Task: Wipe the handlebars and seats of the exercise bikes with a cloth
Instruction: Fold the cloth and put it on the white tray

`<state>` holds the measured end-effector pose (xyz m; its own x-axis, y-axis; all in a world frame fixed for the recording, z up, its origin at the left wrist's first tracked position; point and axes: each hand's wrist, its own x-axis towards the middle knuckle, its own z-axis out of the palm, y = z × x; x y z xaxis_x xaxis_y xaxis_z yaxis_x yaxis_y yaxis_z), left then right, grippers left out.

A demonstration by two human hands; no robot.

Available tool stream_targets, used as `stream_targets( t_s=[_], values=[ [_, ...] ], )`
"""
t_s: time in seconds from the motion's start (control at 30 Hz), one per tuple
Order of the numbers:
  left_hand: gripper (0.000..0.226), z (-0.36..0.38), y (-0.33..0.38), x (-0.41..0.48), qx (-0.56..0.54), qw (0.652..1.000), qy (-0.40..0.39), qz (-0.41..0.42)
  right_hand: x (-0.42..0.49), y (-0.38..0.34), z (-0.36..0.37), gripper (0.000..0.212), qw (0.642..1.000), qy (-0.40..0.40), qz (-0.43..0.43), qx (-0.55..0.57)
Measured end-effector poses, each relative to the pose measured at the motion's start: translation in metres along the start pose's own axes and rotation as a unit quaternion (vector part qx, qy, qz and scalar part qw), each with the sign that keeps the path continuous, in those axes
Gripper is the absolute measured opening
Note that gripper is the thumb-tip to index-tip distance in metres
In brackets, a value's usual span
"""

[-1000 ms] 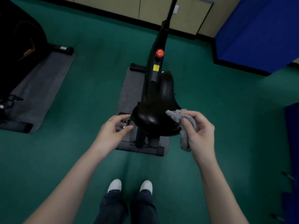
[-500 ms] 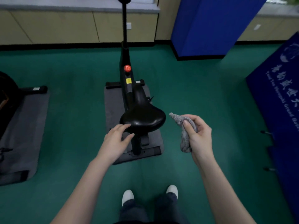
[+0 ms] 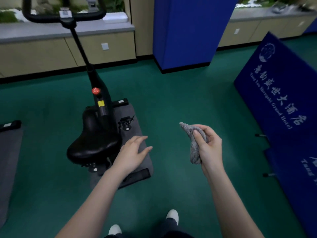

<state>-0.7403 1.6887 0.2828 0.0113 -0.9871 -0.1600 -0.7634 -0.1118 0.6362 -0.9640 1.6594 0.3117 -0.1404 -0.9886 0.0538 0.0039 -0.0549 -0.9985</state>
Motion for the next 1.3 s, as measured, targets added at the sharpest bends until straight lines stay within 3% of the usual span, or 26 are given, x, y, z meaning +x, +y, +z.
stream_targets(
  t_s=[0.27,0.47,0.63,0.97,1.3],
  values=[
    [0.051,0.043,0.081,0.045,0.043,0.999,0.013,0.012,0.056,-0.006,-0.098,0.022,0.999,0.03,0.011,-0.015],
    [0.053,0.047,0.098,0.088,0.102,0.994,0.01,0.02,0.096,0.004,-0.118,0.023,0.999,0.034,0.023,-0.022],
    [0.054,0.047,0.096,0.144,0.14,0.99,0.002,0.016,0.147,0.013,-0.105,0.02,0.998,0.024,0.028,-0.049],
    [0.054,0.016,0.076,0.306,0.061,0.998,-0.004,-0.026,0.311,0.011,-0.021,0.014,0.992,-0.048,0.038,-0.108],
    [0.051,-0.031,0.053,0.413,0.068,0.992,0.027,-0.098,0.436,0.026,0.034,0.016,0.991,-0.083,0.049,-0.098]
  ],
)
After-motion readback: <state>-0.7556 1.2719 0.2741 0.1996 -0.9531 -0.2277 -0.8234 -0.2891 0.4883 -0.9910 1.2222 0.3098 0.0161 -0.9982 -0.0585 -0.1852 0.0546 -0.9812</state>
